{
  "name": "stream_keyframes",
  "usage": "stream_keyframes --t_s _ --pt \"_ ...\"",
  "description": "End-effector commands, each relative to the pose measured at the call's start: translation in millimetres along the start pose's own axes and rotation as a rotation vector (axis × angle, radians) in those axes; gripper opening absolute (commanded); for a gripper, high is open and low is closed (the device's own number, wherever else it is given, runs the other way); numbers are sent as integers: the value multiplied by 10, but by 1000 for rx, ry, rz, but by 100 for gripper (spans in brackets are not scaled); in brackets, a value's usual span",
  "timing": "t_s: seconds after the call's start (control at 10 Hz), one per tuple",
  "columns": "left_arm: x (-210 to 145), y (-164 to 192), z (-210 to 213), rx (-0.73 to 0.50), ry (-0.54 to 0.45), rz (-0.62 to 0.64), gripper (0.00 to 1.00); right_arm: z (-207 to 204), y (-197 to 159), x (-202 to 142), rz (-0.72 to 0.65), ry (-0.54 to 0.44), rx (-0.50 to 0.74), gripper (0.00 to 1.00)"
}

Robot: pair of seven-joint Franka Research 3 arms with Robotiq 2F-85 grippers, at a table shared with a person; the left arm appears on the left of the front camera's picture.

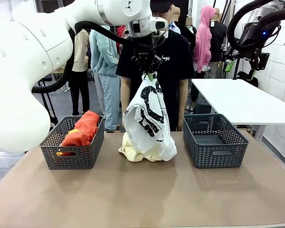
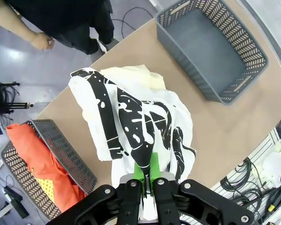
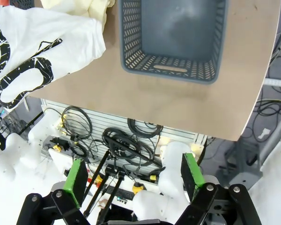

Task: Sort the tops and bottoms.
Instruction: Sort the clothes according to human instructions.

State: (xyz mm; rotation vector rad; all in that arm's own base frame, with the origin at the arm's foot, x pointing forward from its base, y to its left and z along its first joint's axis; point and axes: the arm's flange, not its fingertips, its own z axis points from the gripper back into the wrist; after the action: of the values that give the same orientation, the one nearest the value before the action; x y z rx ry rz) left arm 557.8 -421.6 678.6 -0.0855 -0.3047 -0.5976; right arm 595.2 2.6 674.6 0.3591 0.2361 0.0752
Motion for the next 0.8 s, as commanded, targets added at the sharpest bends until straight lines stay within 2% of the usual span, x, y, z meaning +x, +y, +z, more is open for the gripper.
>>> stream_keyframes --t_s 0.0,0.7 --pt "-18 -18 70 -2 -3 11 0 36 23 24 -14 -8 -1 100" --pt "-18 -18 70 -2 -3 11 0 36 23 24 -14 -8 -1 100"
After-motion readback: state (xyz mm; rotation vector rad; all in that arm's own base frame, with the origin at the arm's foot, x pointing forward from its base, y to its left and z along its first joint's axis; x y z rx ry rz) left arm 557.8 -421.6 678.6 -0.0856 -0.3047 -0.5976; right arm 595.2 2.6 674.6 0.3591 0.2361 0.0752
